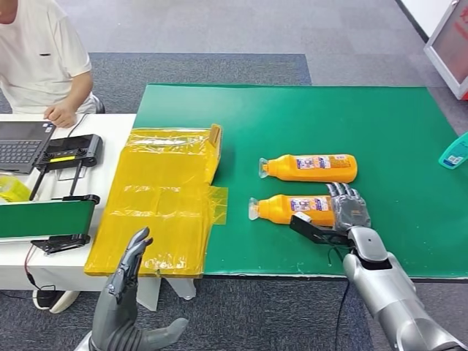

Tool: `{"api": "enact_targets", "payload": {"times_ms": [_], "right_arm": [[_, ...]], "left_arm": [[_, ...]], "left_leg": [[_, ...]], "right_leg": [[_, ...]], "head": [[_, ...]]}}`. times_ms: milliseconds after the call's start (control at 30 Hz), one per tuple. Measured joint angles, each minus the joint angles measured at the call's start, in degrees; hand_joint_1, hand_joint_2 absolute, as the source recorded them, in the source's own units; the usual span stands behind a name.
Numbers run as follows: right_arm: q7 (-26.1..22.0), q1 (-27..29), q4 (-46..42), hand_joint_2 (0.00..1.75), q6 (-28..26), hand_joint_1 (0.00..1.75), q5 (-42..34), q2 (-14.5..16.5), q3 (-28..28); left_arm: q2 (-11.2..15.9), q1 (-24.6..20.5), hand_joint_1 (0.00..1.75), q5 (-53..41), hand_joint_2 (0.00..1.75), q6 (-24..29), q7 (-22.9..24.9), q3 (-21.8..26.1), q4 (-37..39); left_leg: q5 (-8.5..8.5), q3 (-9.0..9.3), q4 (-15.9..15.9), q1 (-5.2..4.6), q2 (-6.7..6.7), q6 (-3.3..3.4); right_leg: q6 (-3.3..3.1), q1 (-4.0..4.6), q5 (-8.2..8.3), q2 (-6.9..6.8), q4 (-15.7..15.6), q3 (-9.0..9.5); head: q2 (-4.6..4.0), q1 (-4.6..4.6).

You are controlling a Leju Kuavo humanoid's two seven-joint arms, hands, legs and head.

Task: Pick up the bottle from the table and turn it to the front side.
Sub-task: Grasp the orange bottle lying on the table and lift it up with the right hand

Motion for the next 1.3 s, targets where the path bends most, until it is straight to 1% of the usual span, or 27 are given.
{"api": "enact_targets", "payload": {"times_ms": [67, 100, 133, 200, 233, 267, 400, 533, 667, 767, 867, 967, 1100, 1300], "right_arm": [[-0.1, -1.2, 1.8, 1.75, 2.1, 0.09, -0.3, -0.3, 0.2], [-0.3, -1.8, 2.6, 1.75, 3.3, 0.28, -0.6, -0.5, 0.2], [-0.5, -2.3, 3.3, 1.75, 4.5, 0.64, -1.0, -0.8, 0.2], [-1.3, -3.0, 4.5, 1.75, 6.7, 1.46, -2.0, -1.3, 0.3], [-1.9, -3.1, 4.9, 1.75, 7.7, 1.68, -2.6, -1.5, 0.3], [-2.4, -3.2, 5.2, 1.75, 8.4, 1.75, -3.1, -1.7, 0.3], [-4.3, -3.3, 5.4, 1.75, 9.5, 1.75, -4.9, -2.6, 0.5], [-6.7, -2.3, 4.0, 1.75, 9.0, 1.75, -8.3, -3.2, 0.9], [-9.7, 1.7, -1.5, 1.75, 6.5, 1.75, -13.3, -3.6, 0.9], [-12.6, 6.4, -7.3, 1.75, 2.2, 1.75, -16.4, -3.2, 0.8], [-16.7, 12.3, -14.6, 1.75, -3.3, 1.75, -20.3, -0.8, 0.6], [-20.4, 17.9, -22.5, 1.75, -6.3, 1.75, -27.8, 3.7, 0.2], [-23.5, 21.9, -29.4, 1.75, -6.3, 1.75, -36.5, 9.4, 0.1], [-26.3, 23.9, -31.6, 1.75, -5.4, 1.75, -44.6, 14.6, 0.1]], "left_arm": [[0.0, 0.3, 0.00, 0.5, 1.75, -0.5, -0.5, 0.3, 0.0], [0.1, 0.4, 0.00, 0.7, 1.75, -0.7, -0.8, 0.5, 0.0], [0.1, 0.5, 0.00, 0.9, 1.75, -1.0, -1.1, 0.7, 0.0], [0.1, 0.8, 0.00, 1.3, 1.75, -1.6, -1.7, 1.1, 0.0], [0.1, 0.9, 0.00, 1.5, 1.75, -1.9, -2.0, 1.3, 0.0], [0.1, 1.0, 0.00, 1.6, 1.75, -2.2, -2.3, 1.6, 0.0], [0.1, 1.3, 0.00, 1.7, 1.75, -2.7, -2.9, 2.3, 0.0], [0.0, 1.8, 0.00, 2.0, 1.75, -2.4, -3.2, 2.6, 0.0], [0.1, 2.7, 0.00, 1.9, 1.75, -1.3, -3.3, 3.0, 0.0], [0.1, 3.3, 0.00, 1.7, 1.75, -0.2, -2.9, 3.1, -0.3], [-0.1, 3.9, 0.00, 1.5, 1.75, 0.9, -1.7, 3.2, -0.6], [-0.8, 4.1, 0.00, 1.4, 1.75, 1.9, -0.1, 3.4, -0.8], [-1.6, 4.0, 0.00, 1.0, 1.75, 2.5, 0.8, 3.3, -0.8], [-1.8, 2.8, 0.00, 2.0, 1.75, 3.7, 1.1, 1.6, -0.3]], "left_leg": [[-0.09, 0.27, 0.0, 0.00, 0.00, 0.07], [-0.14, 0.43, 0.0, 0.00, 0.00, 0.12], [-0.19, 0.60, 0.0, 0.00, 0.00, 0.16], [-0.27, 0.91, 0.0, 0.01, -0.01, 0.23], [-0.30, 1.05, 0.0, 0.02, -0.01, 0.23], [-0.33, 1.16, 0.0, 0.02, -0.01, 0.24], [-0.39, 1.36, 0.0, 0.01, -0.01, 0.41], [-0.44, 1.40, 0.0, 0.01, -0.02, 0.50], [-0.55, 1.34, 0.0, 0.02, 0.00, 0.43], [-0.64, 1.24, 0.0, 0.05, 0.00, 0.39], [-0.66, 0.98, 0.0, 0.11, -0.02, 0.32], [-0.60, 0.70, 0.0, 0.15, -0.05, 0.24], [-0.59, 0.56, 0.0, 0.16, -0.05, 0.21], [-0.61, 0.48, 0.0, 0.12, -0.04, 0.24]], "right_leg": [[-0.04, 0.01, -0.16, 0.00, -0.1, 0.12], [-0.08, 0.01, -0.27, -0.01, -0.1, 0.23], [-0.08, 0.01, -0.40, -0.01, -0.1, 0.40], [-0.02, 0.02, -0.52, -0.01, -0.2, 0.78], [0.02, 0.03, -0.54, -0.01, -0.3, 0.95], [0.02, 0.03, -0.52, -0.01, -0.3, 1.10], [0.10, 0.02, -0.45, -0.02, -0.5, 1.40], [0.45, 0.03, -0.27, -0.01, -0.6, 1.60], [0.43, 0.03, -0.29, 0.01, -0.6, 1.80], [0.35, 0.08, -0.39, 0.00, -0.6, 1.73], [0.31, 0.15, -0.45, -0.01, -0.5, 1.49], [0.28, 0.18, -0.50, -0.03, -0.5, 1.17], [0.20, 0.18, -0.55, -0.03, -0.5, 1.00], [0.21, 0.14, -0.54, -0.03, -0.5, 0.93]], "head": [[0.00, 0.00], [0.00, 0.01], [0.00, 0.01], [0.00, 0.02], [0.00, 0.01], [0.00, 0.02], [0.00, 0.02], [0.00, 0.02], [0.00, 0.01], [0.00, 0.02], [0.00, 0.02], [0.00, 0.01], [0.00, 0.01], [0.00, 0.02]]}}
